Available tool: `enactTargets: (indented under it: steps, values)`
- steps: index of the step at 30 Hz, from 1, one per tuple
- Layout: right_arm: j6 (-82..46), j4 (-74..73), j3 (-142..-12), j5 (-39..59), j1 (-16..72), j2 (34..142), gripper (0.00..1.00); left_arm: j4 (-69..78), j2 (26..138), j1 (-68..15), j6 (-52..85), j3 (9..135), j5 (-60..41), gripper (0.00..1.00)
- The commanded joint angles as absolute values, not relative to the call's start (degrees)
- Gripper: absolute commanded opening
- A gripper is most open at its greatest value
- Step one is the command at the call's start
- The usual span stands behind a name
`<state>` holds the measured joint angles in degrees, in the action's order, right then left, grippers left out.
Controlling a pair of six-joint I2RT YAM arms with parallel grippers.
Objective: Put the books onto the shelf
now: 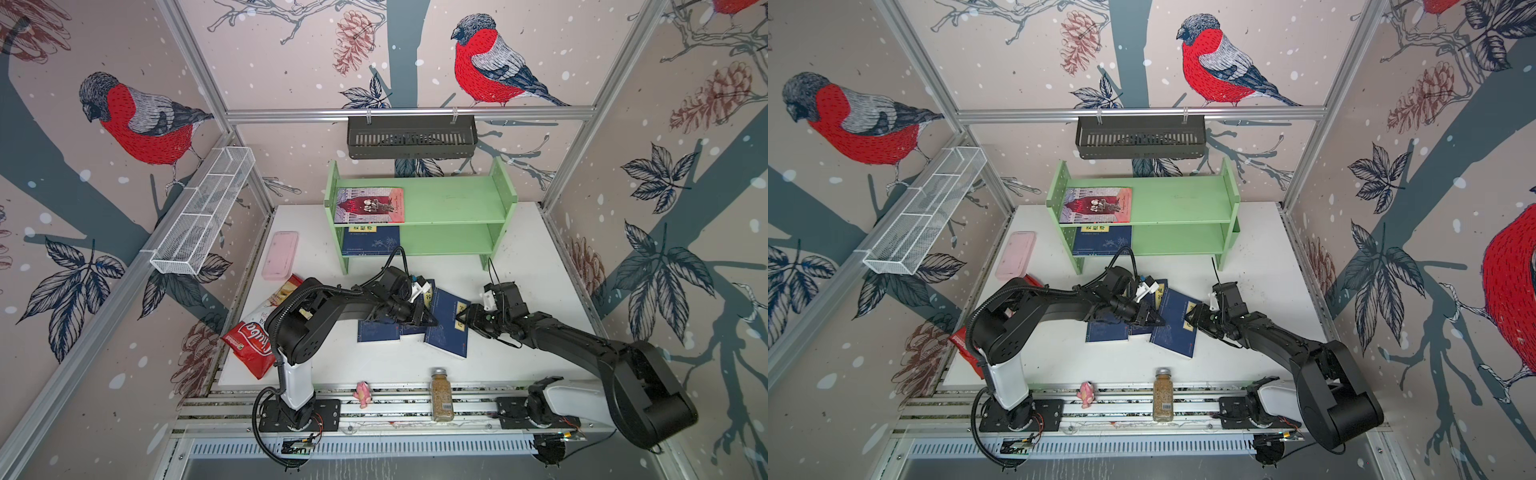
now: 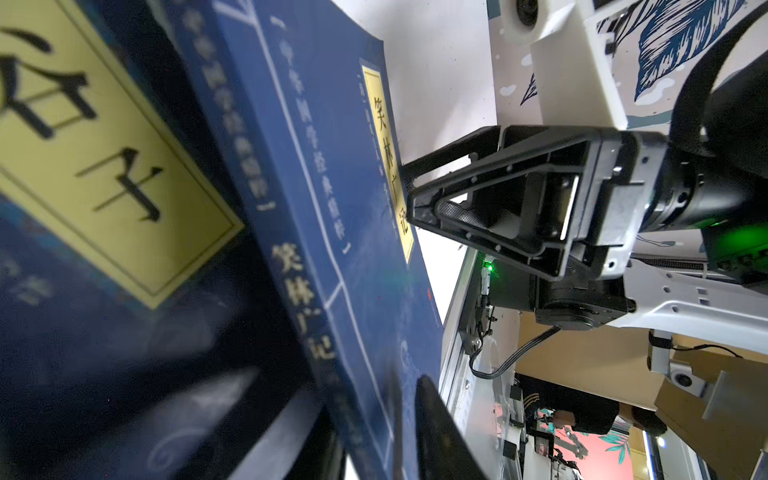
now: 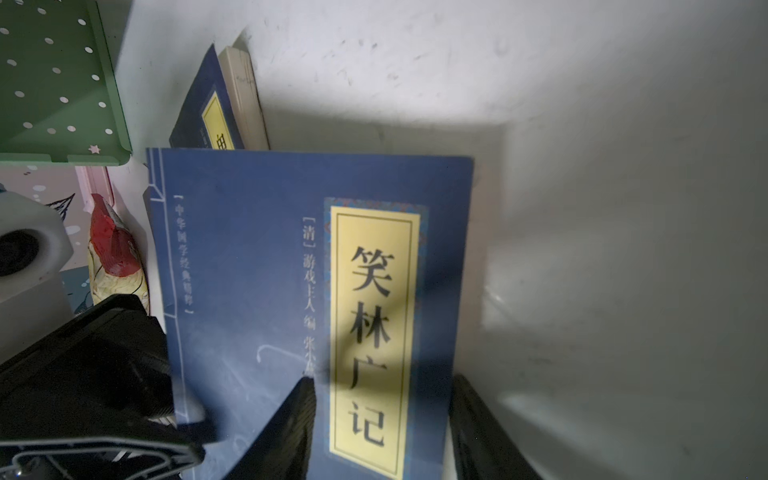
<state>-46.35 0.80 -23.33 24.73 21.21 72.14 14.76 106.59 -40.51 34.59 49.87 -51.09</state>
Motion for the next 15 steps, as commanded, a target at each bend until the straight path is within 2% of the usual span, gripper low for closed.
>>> enactTargets:
  steps: [1,4,9,12,15]
  values:
    - [-46.04,2.26,-23.47,24.52,21.53,70.48,0.54,19.00,106.17,-40.60,36.25,49.75,-53.12,0.28]
    - [-45.97,2.64,-23.79,23.24,21.53,69.34,0.54,20.26,106.52,-40.54,37.64,49.66,-53.43,0.22]
    - [-46.56,5.38,-24.50,18.08,20.54,64.26,0.59,20.18,105.12,-40.55,38.52,49.75,-53.64,0.06]
    - [-47.13,6.86,-24.35,16.22,18.68,60.03,0.60,19.27,102.57,-40.47,38.17,49.75,-53.37,0.00]
    - [-47.63,8.61,-24.30,16.00,16.41,54.38,0.62,18.52,98.83,-40.28,37.60,49.20,-53.12,0.00]
